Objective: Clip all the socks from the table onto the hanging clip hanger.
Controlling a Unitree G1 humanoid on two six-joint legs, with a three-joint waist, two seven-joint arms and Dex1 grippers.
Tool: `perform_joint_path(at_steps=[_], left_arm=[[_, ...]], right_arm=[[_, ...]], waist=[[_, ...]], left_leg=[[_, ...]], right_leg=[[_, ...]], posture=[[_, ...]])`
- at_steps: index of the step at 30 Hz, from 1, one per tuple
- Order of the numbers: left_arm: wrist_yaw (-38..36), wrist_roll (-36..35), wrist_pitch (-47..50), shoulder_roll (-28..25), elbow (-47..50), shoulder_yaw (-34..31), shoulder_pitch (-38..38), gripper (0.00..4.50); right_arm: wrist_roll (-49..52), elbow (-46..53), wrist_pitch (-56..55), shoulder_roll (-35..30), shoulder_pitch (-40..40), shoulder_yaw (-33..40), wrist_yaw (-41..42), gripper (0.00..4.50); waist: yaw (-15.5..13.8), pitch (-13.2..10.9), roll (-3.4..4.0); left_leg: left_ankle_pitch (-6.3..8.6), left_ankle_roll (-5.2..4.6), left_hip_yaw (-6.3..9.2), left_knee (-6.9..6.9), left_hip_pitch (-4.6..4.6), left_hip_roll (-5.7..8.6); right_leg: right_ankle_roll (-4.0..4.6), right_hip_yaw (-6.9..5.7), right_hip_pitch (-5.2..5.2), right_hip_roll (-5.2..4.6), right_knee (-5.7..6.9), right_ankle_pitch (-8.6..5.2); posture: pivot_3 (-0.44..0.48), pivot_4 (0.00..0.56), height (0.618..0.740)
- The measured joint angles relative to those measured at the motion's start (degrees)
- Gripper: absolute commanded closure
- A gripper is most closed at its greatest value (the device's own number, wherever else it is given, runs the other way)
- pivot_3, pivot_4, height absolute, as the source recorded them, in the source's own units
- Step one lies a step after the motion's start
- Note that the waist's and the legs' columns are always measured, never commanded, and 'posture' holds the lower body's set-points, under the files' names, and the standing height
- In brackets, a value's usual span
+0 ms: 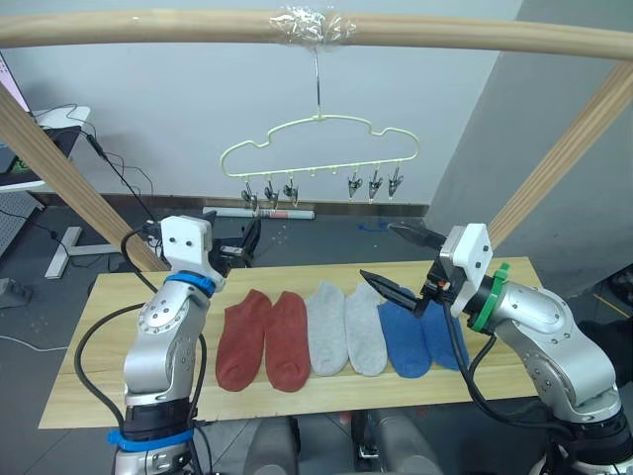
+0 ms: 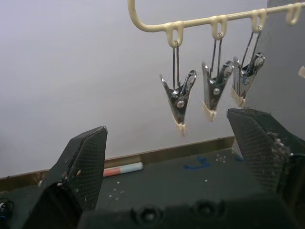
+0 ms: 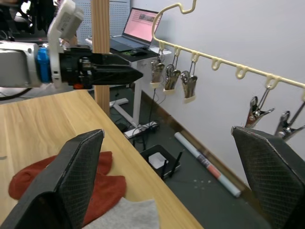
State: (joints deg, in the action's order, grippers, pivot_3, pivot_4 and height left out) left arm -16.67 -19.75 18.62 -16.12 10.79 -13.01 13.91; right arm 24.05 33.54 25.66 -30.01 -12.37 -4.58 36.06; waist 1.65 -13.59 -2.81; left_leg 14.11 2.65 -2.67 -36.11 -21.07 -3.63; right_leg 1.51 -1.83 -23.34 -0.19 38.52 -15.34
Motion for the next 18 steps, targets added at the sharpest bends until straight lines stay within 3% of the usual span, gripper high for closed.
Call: perform_joint_path(at_steps=[1,4,9,18], left_arm=[[0.1,0.0,-0.1,0.1,-0.3,0.0,0.4,0.01],[0.3,0.2,-0.8,0.7,-2.2,0.1,1.8,0.60],[1.1,0.6,-2.7,2.3,-4.4,0.3,4.8,2.10],[3.3,3.3,-7.3,3.3,-7.0,0.4,6.3,2.10]], right_arm=[[0.0,0.0,0.3,0.0,0.0,0.0,0.0,0.00],[0.3,0.0,1.2,-0.4,0.0,0.1,0.2,0.00],[1.8,0.3,2.3,-1.1,0.0,0.7,0.6,0.00],[2.3,0.6,3.2,-1.3,-0.5,1.1,0.7,0.00]], waist=[[0.0,-0.3,-0.02],[0.0,-1.0,0.09],[0.1,-1.2,0.09],[0.3,-1.8,-0.01]], left_leg=[[0.00,0.00,0.02,0.00,-0.03,-0.01],[0.00,0.01,0.04,-0.01,-0.20,0.00],[-0.01,0.02,0.15,-0.10,-0.88,0.00],[-0.01,0.02,0.19,-0.08,-0.90,0.00]], right_leg=[[-0.01,-0.02,-0.02,0.00,0.00,0.00],[-0.02,-0.04,-0.16,0.00,0.00,-0.01],[-0.04,-0.16,-0.75,0.00,0.07,0.01],[-0.06,-0.22,-0.78,0.00,0.06,0.01]], posture=[[-0.104,0.290,0.740],[-0.110,0.293,0.740],[-0.120,0.296,0.740],[-0.120,0.300,0.740]])
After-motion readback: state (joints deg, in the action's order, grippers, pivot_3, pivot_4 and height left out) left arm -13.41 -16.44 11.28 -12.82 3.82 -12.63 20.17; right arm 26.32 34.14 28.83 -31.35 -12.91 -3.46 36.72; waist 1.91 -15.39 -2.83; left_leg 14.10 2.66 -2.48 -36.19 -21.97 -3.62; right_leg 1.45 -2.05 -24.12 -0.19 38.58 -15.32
